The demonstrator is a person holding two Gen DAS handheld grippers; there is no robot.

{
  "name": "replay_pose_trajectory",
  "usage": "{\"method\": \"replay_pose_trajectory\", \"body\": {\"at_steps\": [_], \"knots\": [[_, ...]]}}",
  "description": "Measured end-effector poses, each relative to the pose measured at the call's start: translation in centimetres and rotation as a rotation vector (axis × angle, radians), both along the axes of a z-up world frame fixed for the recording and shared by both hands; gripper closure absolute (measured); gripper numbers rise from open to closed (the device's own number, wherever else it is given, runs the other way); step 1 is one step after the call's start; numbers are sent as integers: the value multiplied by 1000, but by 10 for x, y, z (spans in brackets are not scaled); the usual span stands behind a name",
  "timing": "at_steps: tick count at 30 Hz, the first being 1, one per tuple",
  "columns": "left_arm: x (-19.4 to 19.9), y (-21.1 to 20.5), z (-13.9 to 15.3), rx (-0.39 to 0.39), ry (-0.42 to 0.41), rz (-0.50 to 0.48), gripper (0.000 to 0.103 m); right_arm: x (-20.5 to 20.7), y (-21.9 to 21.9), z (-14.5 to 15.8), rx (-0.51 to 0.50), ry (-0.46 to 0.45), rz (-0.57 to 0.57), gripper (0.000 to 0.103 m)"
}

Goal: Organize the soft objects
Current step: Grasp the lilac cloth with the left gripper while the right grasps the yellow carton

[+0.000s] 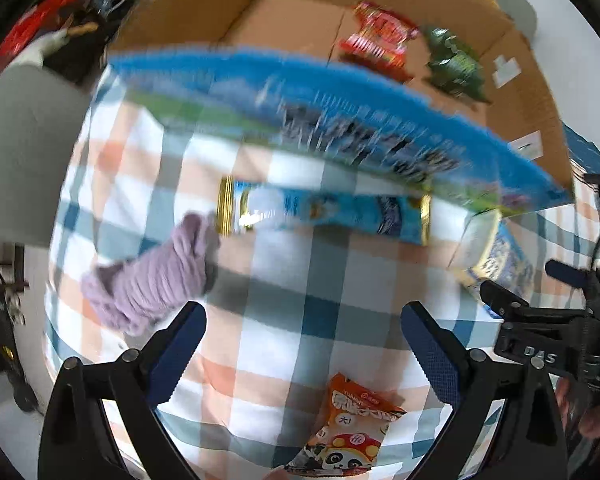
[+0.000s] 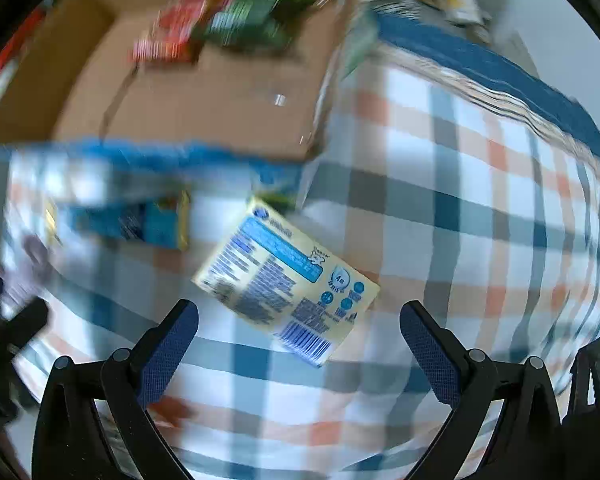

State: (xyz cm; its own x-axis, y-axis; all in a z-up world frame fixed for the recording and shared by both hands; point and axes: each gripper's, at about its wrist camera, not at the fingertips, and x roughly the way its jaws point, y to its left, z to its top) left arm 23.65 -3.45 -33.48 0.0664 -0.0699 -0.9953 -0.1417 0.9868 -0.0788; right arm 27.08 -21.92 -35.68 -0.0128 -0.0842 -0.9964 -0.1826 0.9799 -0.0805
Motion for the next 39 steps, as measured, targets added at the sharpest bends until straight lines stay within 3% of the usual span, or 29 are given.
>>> {"method": "replay_pose_trajectory", "body": {"at_steps": [3, 6, 8, 11, 13, 14, 18, 24, 30, 37, 39], "knots": [[-8, -3, -13, 9, 27, 6, 3, 3, 7, -25, -32, 46, 138, 1], [-15, -5, -17, 27, 34, -3, 3, 6, 4, -41, -5, 72, 139, 6], [-19, -4, -16, 36, 32, -9, 3, 4, 1, -40, 14, 91, 89, 13], [-27, 5, -8, 42, 27, -15, 3, -5, -2, -31, 125, 163, -21, 29], [-30, 15, -3, 62, 17, -17, 3, -13, -3, -27, 201, 214, -95, 29], [-33, 23, 1, 77, 10, -10, 3, -14, -3, -24, 216, 198, -119, 29], [-36, 53, 6, 113, 3, 34, 3, -5, -2, -26, 122, 97, -188, 28], [-28, 101, 9, 125, 15, 96, 3, 2, -5, -40, 142, 133, -297, 35], [-10, 113, 1, 188, 30, -62, 3, -22, 3, -24, 176, 153, -281, 37], [9, 96, -54, 197, 153, -311, 3, -26, 24, -29, 172, 159, -269, 37], [10, 93, -62, 151, 176, -321, 22, -24, 23, -32, 168, 159, -263, 37]]}}
